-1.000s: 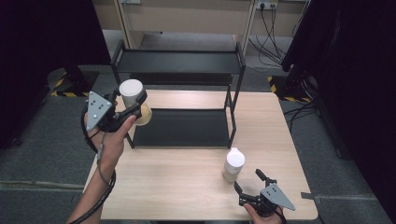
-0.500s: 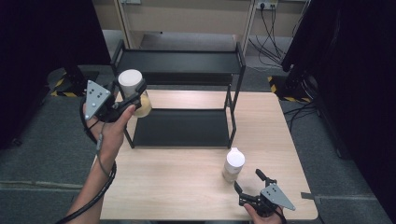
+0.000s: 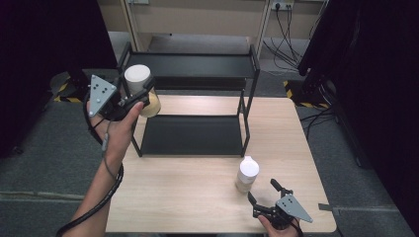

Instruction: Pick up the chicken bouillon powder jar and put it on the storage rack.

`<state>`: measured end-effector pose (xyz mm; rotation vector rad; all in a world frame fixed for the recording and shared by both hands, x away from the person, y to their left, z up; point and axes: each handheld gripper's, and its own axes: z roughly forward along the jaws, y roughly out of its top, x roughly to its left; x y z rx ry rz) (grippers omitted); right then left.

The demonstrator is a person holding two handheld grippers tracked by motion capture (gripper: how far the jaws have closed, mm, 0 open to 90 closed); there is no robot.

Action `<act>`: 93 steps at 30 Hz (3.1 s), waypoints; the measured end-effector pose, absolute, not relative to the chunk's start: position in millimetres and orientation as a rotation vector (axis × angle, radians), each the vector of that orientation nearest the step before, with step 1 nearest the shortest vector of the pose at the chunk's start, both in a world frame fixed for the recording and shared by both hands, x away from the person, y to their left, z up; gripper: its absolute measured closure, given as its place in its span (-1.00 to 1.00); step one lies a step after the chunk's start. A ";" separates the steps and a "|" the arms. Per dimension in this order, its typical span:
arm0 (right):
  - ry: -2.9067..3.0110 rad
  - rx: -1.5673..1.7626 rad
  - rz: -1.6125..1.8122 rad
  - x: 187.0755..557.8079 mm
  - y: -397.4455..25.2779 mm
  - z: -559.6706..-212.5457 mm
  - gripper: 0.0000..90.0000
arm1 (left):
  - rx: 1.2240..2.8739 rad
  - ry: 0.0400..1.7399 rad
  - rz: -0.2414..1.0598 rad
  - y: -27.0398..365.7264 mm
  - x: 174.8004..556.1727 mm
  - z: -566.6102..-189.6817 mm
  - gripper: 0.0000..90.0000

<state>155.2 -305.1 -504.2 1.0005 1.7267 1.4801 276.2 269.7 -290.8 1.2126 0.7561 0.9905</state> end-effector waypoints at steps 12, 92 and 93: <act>1.723 1.005 1.484 155.1 -305.6 -504.6 -0.88 | 1.202 0.758 1.011 269.1 284.6 -271.5 -0.26; 1.729 0.998 1.488 155.8 -306.3 -504.6 -0.88 | 1.184 0.921 1.050 273.1 388.6 -229.9 -0.65; 1.730 0.998 1.487 155.9 -306.4 -504.5 -0.88 | 1.190 0.924 1.059 272.6 386.3 -229.4 -0.67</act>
